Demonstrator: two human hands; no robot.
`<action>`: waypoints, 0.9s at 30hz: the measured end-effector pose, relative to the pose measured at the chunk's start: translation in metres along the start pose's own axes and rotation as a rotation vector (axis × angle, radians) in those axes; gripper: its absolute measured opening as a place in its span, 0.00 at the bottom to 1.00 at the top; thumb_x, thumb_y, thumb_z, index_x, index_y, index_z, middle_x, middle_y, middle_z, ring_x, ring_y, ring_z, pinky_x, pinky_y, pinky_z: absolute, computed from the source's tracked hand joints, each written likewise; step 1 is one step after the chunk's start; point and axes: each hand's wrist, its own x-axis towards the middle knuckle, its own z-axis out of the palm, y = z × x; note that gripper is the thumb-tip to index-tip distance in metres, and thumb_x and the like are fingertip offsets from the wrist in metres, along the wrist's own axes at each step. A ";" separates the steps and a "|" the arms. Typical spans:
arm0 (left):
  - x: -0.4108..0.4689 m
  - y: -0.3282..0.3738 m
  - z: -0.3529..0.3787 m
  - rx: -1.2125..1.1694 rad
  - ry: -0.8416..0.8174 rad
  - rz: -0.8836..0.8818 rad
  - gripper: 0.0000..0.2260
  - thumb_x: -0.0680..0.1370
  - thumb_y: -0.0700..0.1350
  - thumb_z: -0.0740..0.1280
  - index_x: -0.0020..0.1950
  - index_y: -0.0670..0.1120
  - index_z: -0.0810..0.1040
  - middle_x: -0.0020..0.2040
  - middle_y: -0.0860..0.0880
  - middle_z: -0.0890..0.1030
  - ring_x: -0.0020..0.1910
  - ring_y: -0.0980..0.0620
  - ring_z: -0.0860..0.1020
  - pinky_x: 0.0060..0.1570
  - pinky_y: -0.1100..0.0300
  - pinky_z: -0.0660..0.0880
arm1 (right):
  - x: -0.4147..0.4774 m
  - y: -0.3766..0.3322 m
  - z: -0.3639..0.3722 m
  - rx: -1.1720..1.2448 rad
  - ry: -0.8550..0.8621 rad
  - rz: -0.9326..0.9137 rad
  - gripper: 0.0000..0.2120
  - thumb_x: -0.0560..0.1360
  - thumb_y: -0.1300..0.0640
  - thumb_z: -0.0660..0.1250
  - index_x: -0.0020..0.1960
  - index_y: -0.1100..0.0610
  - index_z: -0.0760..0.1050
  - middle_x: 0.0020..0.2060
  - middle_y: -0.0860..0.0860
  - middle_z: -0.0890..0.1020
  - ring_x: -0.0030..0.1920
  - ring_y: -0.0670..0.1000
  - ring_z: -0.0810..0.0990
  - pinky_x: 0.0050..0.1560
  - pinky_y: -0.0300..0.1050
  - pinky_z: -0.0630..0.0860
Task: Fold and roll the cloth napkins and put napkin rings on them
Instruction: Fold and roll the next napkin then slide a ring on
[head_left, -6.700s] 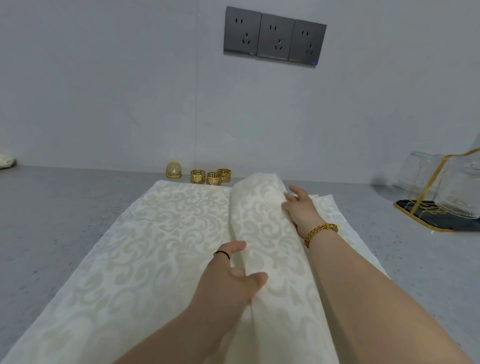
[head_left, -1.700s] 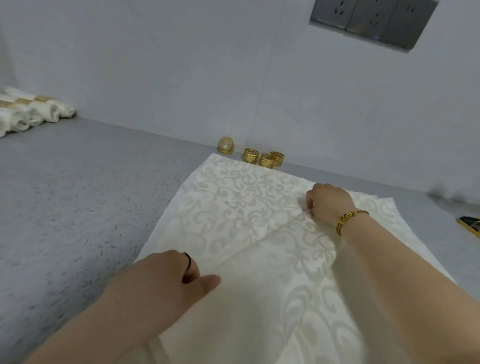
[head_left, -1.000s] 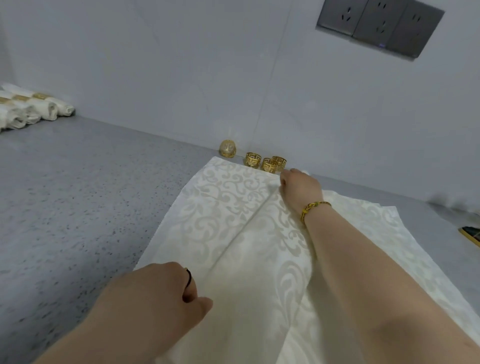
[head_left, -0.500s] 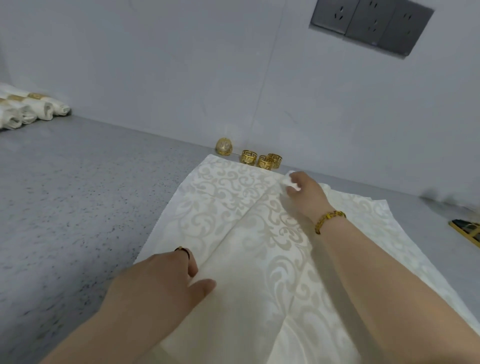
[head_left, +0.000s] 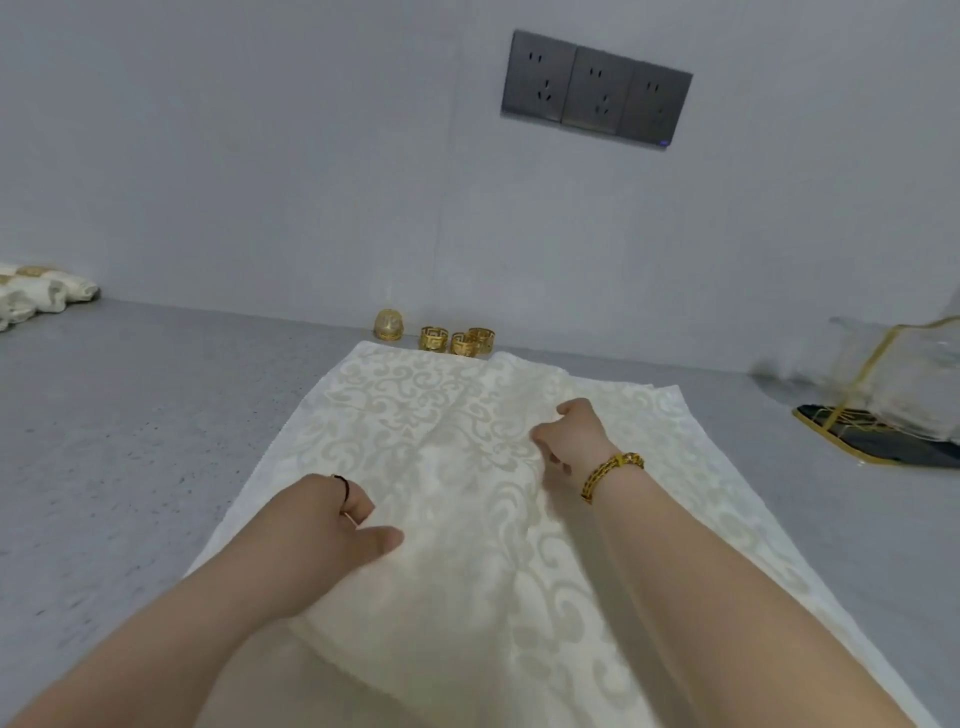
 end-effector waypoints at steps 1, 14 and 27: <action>-0.002 0.007 0.005 -0.056 0.003 -0.005 0.16 0.73 0.47 0.70 0.33 0.46 0.65 0.24 0.56 0.64 0.22 0.58 0.61 0.22 0.70 0.57 | 0.005 0.001 -0.006 0.004 0.021 -0.024 0.25 0.75 0.66 0.60 0.70 0.63 0.56 0.35 0.53 0.69 0.29 0.48 0.67 0.23 0.36 0.64; -0.024 0.046 0.082 0.107 -0.091 0.084 0.15 0.72 0.56 0.68 0.35 0.53 0.64 0.30 0.55 0.69 0.30 0.61 0.68 0.33 0.67 0.63 | -0.012 0.040 -0.052 -0.366 0.063 -0.267 0.25 0.76 0.58 0.61 0.71 0.56 0.59 0.69 0.53 0.64 0.68 0.53 0.63 0.66 0.43 0.63; -0.026 0.026 0.081 0.415 -0.078 0.798 0.14 0.70 0.56 0.57 0.41 0.56 0.82 0.42 0.66 0.78 0.47 0.67 0.74 0.50 0.67 0.75 | -0.157 0.118 -0.063 -0.370 -0.356 -0.636 0.37 0.60 0.25 0.50 0.62 0.40 0.69 0.58 0.19 0.62 0.63 0.21 0.51 0.60 0.16 0.49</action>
